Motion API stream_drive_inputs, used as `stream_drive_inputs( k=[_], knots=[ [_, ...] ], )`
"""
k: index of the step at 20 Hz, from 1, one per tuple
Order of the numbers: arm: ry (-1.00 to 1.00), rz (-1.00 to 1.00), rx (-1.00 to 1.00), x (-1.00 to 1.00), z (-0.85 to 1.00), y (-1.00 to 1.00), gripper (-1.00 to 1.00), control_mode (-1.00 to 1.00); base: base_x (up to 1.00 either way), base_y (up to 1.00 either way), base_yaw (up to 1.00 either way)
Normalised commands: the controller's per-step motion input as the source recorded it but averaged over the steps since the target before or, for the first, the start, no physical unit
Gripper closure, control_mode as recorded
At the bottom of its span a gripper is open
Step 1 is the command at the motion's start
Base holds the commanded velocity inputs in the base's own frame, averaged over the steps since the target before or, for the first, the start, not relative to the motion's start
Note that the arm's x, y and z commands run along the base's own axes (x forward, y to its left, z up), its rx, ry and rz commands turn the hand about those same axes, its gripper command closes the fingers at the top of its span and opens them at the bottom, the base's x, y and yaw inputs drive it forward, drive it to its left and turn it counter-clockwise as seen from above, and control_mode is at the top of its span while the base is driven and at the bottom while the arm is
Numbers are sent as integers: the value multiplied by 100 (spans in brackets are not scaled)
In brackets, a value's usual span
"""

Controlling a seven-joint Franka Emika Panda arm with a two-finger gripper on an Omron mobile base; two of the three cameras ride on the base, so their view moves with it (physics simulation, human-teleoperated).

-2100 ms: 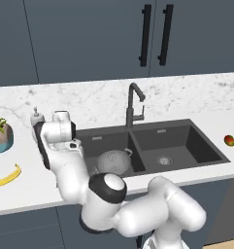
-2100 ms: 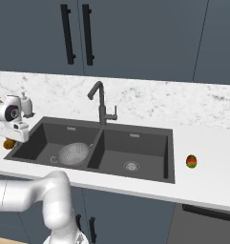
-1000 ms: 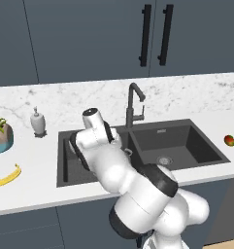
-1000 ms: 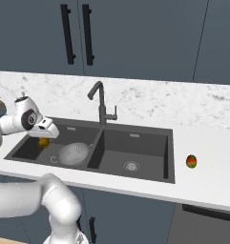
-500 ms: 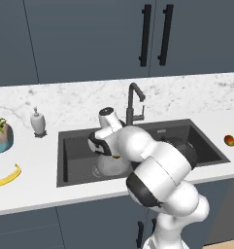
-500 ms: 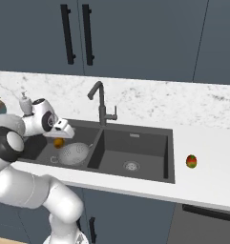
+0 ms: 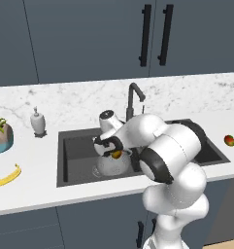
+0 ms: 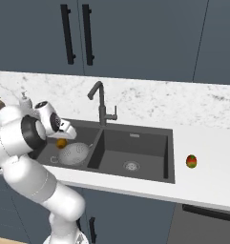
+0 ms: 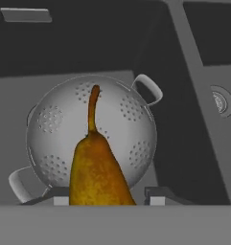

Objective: Put the colander in the sink, put the pear, banana, mango in the colander, and turn on the sink faucet and pour water over the colander.

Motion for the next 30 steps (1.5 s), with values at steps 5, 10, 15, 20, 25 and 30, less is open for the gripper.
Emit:
stream_drive_inputs(
  k=[5,10,15,20,25,30],
  knots=[
    [-2,0,0,2,-24,-4,100,-100,0,0,0],
    [0,0,0,4,-21,-1,100,-100,0,0,0],
    [1,0,3,7,-13,-24,100,-100,0,0,0],
    [5,0,4,7,-25,-18,100,-100,0,0,0],
    [2,-1,5,10,-30,0,100,-100,0,0,0],
    [3,-1,2,20,-22,0,100,-100,0,0,0]
  ],
)
